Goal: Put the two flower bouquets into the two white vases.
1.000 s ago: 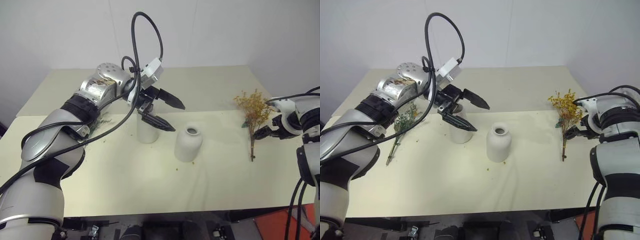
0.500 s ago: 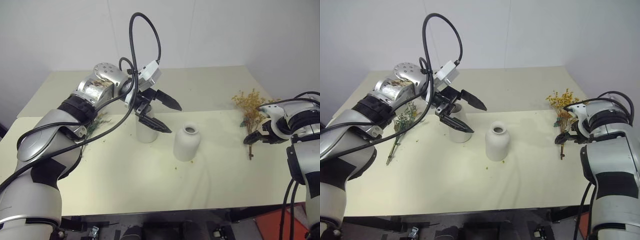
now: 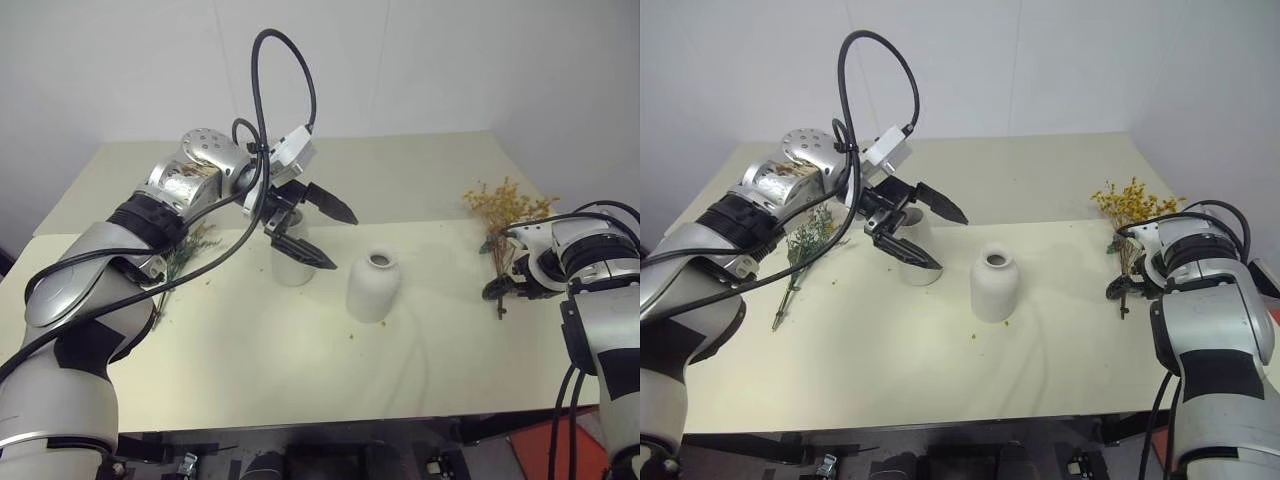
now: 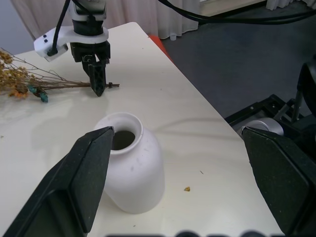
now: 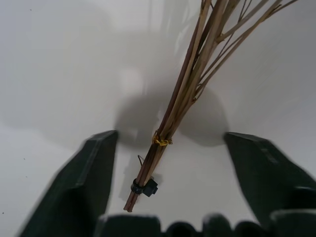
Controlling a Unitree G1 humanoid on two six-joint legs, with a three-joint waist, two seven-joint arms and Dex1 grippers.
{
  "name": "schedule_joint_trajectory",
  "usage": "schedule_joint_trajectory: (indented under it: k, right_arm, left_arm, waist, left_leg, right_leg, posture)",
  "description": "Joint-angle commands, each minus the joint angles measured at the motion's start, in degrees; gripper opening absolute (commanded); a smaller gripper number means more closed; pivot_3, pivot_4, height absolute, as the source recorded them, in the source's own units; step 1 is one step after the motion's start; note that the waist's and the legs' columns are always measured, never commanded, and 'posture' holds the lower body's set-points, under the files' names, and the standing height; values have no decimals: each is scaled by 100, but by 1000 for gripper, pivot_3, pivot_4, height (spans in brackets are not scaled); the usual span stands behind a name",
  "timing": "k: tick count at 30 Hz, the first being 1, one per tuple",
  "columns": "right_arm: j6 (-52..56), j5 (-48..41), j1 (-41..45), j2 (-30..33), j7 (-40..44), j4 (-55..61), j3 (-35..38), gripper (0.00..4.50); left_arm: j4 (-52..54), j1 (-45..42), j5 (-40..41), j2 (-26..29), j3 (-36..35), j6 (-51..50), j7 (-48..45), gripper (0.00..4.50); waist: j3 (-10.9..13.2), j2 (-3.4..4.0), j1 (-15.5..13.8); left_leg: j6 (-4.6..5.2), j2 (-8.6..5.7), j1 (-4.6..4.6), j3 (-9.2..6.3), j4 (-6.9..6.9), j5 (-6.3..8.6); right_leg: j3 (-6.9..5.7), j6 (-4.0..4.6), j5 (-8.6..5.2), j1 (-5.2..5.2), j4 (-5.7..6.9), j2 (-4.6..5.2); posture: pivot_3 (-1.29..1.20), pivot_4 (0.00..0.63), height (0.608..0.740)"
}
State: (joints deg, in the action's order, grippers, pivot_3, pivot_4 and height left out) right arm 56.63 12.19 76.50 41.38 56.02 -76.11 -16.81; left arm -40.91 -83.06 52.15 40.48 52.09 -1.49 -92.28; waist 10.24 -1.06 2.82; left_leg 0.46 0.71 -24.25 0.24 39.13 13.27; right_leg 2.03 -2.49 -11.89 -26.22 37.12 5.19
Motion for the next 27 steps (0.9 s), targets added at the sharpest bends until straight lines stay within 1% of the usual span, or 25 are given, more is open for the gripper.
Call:
schedule_joint_trajectory:
  k: [1,7,21,24,27]
  right_arm:
    - [-50,41,10,-17,-8,5,103,2569]
    - [-112,169,-28,-62,251,-2,-40,455]
    - [-251,410,-65,-4,384,16,-122,455]
    - [-385,414,-37,62,273,85,-80,455]
    - [-436,250,168,184,28,186,188,455]
  left_arm:
    - [145,-52,119,116,-60,39,-22,4500]
    - [195,-46,155,152,-65,2,-22,4500]
    - [97,-37,133,80,-105,64,-22,4500]
    - [97,-34,141,74,-110,74,-22,4500]
    - [89,-26,150,71,-159,66,-22,4500]
  waist:
    - [0,0,4]
    - [0,0,7]
    - [0,0,-2]
    - [0,0,-2]
    - [0,0,-2]
  left_leg:
    - [0,0,0,0,0,0]
    - [-1,0,1,0,1,-1]
    - [-2,0,0,-1,4,-1]
    - [-2,0,0,-1,4,-1]
    - [-2,-1,0,0,5,-1]
  right_leg:
    - [0,0,0,0,0,-1]
    - [1,0,1,1,0,-1]
    - [1,-1,2,2,1,-1]
    - [1,-1,2,2,1,-1]
    - [2,-2,2,2,1,0]
  posture:
    - [0,150,740]
    - [0,150,740]
    - [0,150,740]
    - [0,150,740]
    - [0,150,740]
